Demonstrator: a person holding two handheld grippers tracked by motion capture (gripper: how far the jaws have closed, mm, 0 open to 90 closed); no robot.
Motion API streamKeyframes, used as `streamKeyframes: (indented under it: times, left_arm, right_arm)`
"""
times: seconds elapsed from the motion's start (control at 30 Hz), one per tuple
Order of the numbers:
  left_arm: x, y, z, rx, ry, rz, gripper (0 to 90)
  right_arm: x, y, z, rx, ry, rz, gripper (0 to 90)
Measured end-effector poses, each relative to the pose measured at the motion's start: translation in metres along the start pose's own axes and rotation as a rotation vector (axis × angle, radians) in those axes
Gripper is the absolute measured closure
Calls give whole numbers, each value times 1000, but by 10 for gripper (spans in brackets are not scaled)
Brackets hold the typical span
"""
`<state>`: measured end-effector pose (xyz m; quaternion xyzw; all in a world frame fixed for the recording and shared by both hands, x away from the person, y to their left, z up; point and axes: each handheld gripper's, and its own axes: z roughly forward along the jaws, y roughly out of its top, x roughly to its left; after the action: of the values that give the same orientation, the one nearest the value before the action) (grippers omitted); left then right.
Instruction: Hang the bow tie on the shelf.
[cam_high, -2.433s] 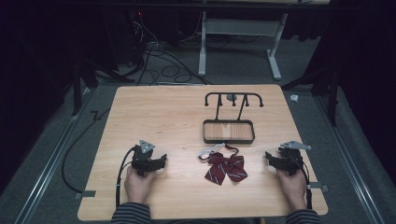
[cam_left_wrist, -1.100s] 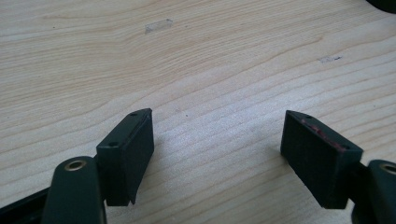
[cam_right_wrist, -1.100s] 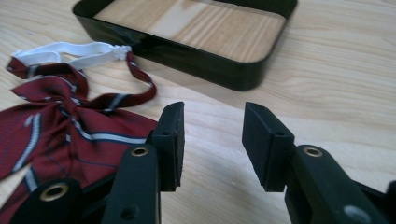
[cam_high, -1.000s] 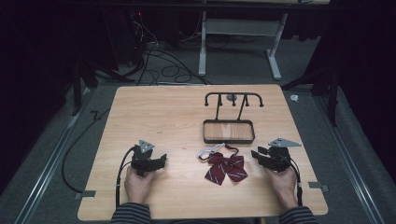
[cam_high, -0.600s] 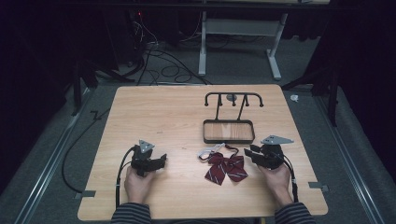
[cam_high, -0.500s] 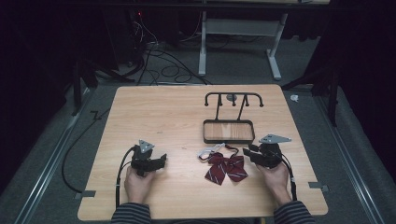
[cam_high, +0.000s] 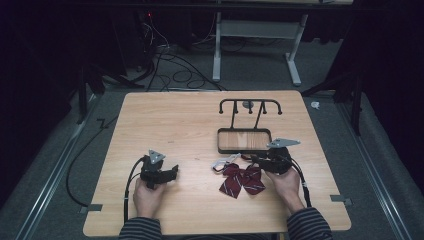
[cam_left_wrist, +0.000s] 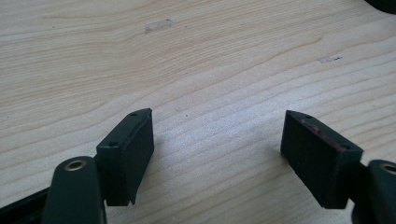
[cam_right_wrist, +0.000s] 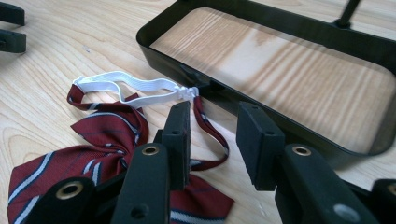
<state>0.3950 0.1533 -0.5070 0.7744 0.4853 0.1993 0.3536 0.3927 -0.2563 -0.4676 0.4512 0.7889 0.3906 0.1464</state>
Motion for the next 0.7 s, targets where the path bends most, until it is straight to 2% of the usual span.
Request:
streamKeyframes:
  times: [0.37, 0.7]
  left_arm:
    - [0, 0, 0, -1, 2, 1, 263]
    - [0, 0, 0, 0, -1, 1, 263]
  right_arm:
    - [6, 8, 18, 21, 26, -16, 681]
    - [6, 9, 37, 53, 33, -9, 691]
